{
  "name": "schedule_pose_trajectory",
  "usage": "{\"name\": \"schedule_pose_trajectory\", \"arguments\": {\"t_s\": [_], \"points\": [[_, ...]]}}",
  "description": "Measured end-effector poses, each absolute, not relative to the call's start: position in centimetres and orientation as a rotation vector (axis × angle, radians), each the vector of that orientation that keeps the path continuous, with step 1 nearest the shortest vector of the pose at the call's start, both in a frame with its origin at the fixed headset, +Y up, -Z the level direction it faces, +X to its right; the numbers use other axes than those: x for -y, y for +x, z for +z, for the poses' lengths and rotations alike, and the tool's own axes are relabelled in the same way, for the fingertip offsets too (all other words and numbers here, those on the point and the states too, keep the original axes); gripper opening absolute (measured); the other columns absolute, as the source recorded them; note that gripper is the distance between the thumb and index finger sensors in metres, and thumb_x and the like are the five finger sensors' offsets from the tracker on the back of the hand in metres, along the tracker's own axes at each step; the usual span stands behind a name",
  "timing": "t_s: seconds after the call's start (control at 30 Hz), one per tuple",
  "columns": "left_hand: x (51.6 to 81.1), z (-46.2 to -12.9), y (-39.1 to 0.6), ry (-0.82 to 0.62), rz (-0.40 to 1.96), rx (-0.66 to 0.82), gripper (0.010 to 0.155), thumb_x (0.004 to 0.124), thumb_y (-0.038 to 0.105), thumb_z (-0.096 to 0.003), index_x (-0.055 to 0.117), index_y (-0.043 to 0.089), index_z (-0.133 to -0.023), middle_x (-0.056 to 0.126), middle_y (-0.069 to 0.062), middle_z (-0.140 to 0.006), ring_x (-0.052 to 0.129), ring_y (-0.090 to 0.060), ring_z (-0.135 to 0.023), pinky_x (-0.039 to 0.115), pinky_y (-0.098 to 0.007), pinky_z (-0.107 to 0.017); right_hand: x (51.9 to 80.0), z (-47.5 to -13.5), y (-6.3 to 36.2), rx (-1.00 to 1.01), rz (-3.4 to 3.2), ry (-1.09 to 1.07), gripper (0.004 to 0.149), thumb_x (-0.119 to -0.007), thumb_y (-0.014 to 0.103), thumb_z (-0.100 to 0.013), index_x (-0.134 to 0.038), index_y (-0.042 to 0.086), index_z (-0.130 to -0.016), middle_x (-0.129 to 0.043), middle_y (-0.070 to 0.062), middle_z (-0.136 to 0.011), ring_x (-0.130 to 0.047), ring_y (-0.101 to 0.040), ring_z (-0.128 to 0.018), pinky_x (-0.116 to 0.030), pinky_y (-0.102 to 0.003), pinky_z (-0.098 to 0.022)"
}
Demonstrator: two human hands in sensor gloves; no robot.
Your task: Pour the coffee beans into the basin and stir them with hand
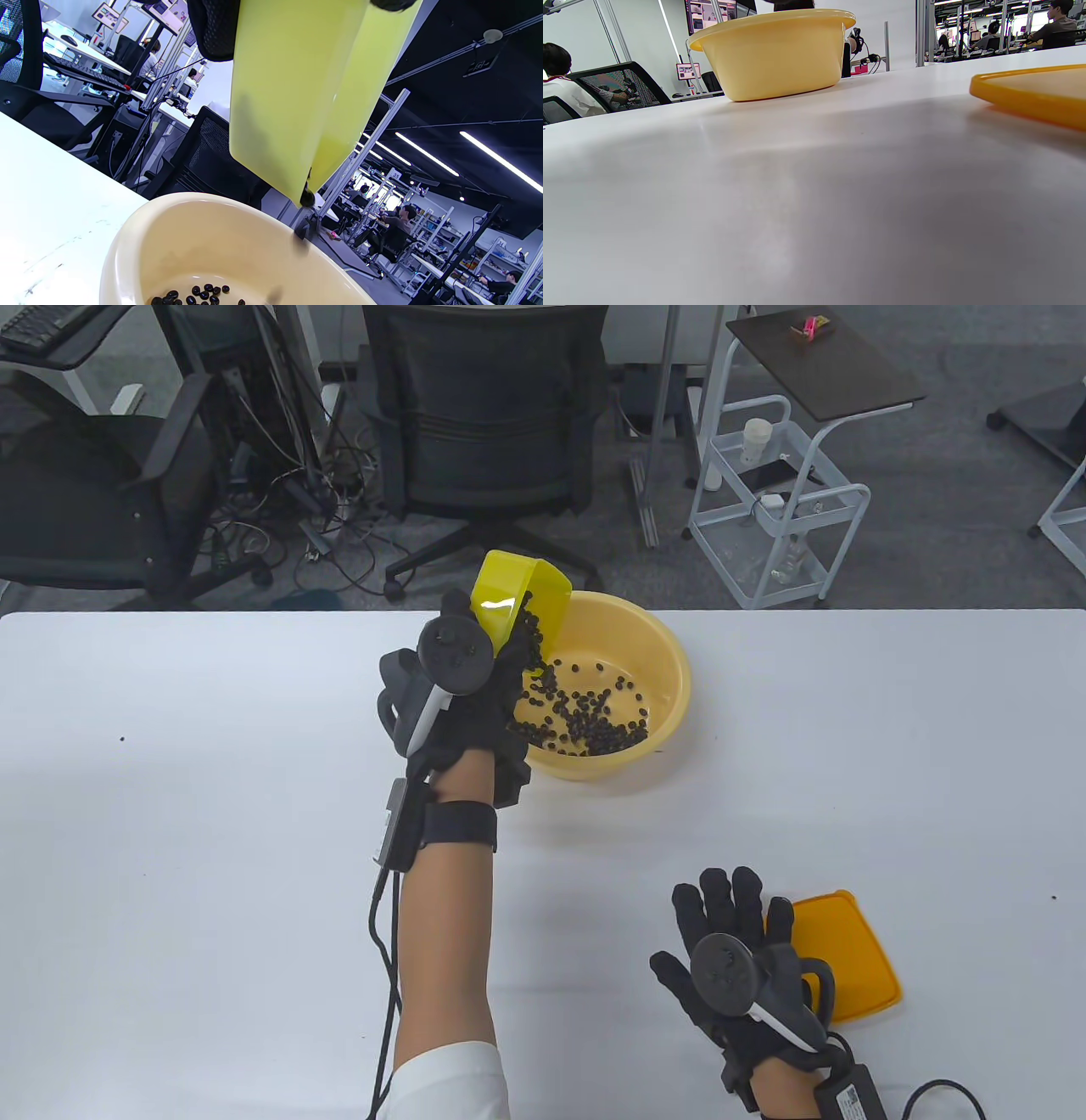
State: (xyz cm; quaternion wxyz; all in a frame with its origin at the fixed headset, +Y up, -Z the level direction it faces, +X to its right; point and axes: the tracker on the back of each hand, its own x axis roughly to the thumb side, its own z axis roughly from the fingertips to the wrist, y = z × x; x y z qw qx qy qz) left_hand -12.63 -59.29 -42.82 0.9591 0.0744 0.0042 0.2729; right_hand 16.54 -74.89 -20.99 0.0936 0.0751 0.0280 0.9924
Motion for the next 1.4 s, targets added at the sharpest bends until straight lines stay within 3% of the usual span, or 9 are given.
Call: {"name": "schedule_pose_trajectory", "arguments": {"t_s": [0.53,0.87,1.07,1.27,1.4], "points": [[59.0,-42.8,-11.6,0.159,0.453,0.013,0.077,0.055,0.055,-0.0619,0.012,0.009,-0.107,0.034,-0.019,-0.098,0.067,-0.032,-0.098,0.042,-0.062,-0.076,74.9,-21.0,16.7,-0.086,2.934,0.218,0.079,-0.051,0.065,-0.042,-0.031,0.022,-0.106,-0.015,-0.011,-0.110,-0.002,-0.042,-0.101,-0.009,-0.065,-0.065],[59.1,-42.5,-9.7,0.168,0.225,0.061,0.077,0.057,0.053,-0.0616,0.012,0.009,-0.106,0.033,-0.020,-0.098,0.066,-0.034,-0.098,0.041,-0.063,-0.076,74.9,-21.0,16.5,-0.095,2.940,0.236,0.079,-0.052,0.065,-0.043,-0.032,0.022,-0.105,-0.016,-0.011,-0.110,-0.002,-0.042,-0.101,-0.009,-0.065,-0.065],[59.7,-41.9,-7.9,0.174,-0.023,0.150,0.078,0.060,0.051,-0.0609,0.012,0.010,-0.106,0.032,-0.019,-0.098,0.064,-0.034,-0.099,0.040,-0.063,-0.076,74.9,-21.0,16.5,-0.109,2.936,0.232,0.078,-0.052,0.064,-0.043,-0.033,0.021,-0.105,-0.016,-0.011,-0.110,-0.002,-0.042,-0.100,-0.009,-0.065,-0.065],[60.0,-41.1,-6.4,0.192,-0.110,0.229,0.078,0.062,0.050,-0.0604,0.011,0.012,-0.105,0.031,-0.018,-0.099,0.062,-0.034,-0.100,0.038,-0.063,-0.077,75.0,-21.0,16.5,-0.121,2.937,0.238,0.078,-0.052,0.064,-0.043,-0.033,0.021,-0.105,-0.017,-0.011,-0.110,-0.002,-0.042,-0.100,-0.009,-0.065,-0.065],[60.1,-39.4,-5.1,0.235,-0.500,0.313,0.078,0.062,0.050,-0.0594,0.012,0.012,-0.105,0.032,-0.018,-0.099,0.063,-0.034,-0.101,0.038,-0.063,-0.077,75.0,-20.9,16.5,-0.135,2.931,0.245,0.078,-0.052,0.063,-0.043,-0.034,0.021,-0.105,-0.017,-0.011,-0.110,-0.003,-0.042,-0.100,-0.009,-0.065,-0.065]]}}
